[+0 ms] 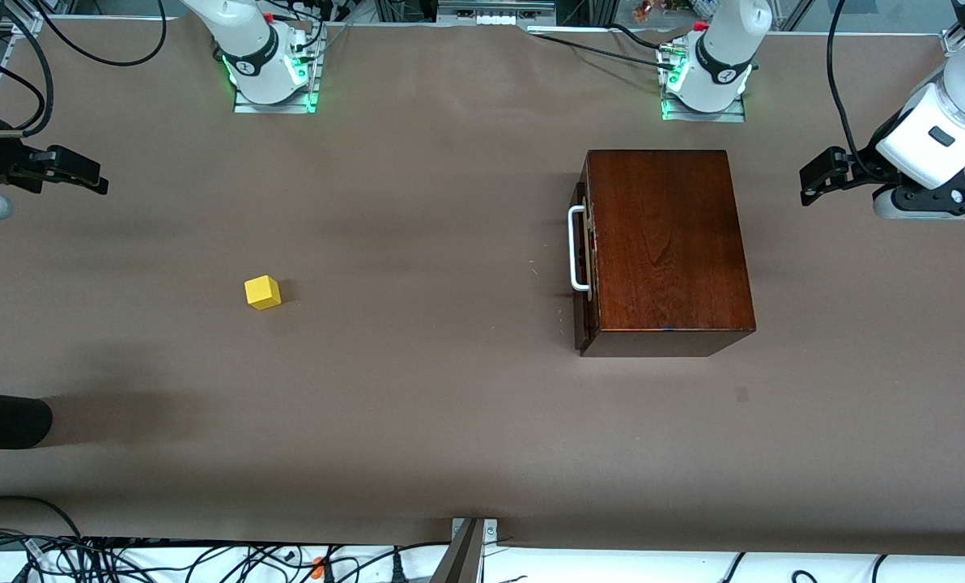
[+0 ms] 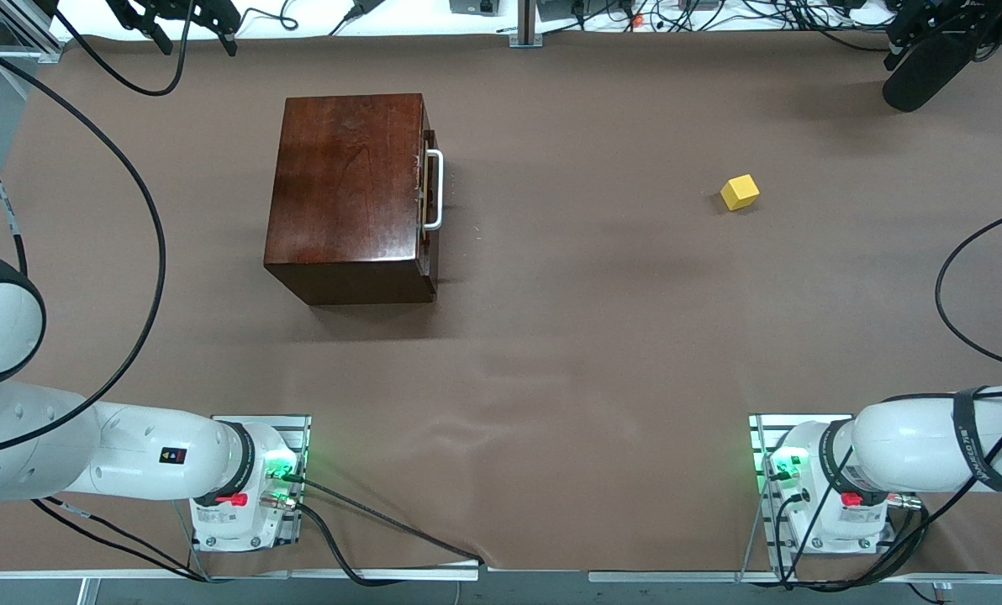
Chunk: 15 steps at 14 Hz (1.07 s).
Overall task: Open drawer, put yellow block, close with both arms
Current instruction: 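Move the left gripper down to the white drawer handle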
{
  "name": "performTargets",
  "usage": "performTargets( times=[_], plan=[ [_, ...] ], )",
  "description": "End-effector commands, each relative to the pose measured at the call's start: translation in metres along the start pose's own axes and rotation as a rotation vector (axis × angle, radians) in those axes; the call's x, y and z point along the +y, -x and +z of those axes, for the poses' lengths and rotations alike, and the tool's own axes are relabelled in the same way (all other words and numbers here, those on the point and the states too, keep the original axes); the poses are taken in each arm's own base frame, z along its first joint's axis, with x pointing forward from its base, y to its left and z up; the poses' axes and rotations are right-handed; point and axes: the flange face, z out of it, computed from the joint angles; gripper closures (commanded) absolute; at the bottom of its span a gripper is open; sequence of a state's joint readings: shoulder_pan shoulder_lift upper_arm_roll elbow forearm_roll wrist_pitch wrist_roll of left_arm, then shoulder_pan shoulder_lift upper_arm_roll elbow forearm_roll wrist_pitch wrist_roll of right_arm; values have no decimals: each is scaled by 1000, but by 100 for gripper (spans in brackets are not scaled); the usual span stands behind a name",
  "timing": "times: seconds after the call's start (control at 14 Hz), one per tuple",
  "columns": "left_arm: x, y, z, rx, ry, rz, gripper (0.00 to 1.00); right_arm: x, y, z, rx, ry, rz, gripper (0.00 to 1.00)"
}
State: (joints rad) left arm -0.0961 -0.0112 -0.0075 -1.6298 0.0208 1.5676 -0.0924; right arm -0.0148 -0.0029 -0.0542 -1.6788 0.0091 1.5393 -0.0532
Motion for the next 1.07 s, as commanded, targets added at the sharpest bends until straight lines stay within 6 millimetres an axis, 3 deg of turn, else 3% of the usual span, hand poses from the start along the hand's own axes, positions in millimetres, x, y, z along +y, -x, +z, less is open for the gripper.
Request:
performTargets(
  times=[0.0,0.64,0.79,1.0],
  plan=[
    [0,4,-6,7,25,12,0,6,5,-1,-5,-11,-3,0],
    [8,4,-6,7,29,18,0,6,5,0,-7,-11,-4,0],
    [34,7,-8,10,26,-10,0,6,5,0,-7,-11,-4,0],
    [94,17,-7,14,12,-2,0,6,5,-1,-5,-11,-4,0]
  ],
)
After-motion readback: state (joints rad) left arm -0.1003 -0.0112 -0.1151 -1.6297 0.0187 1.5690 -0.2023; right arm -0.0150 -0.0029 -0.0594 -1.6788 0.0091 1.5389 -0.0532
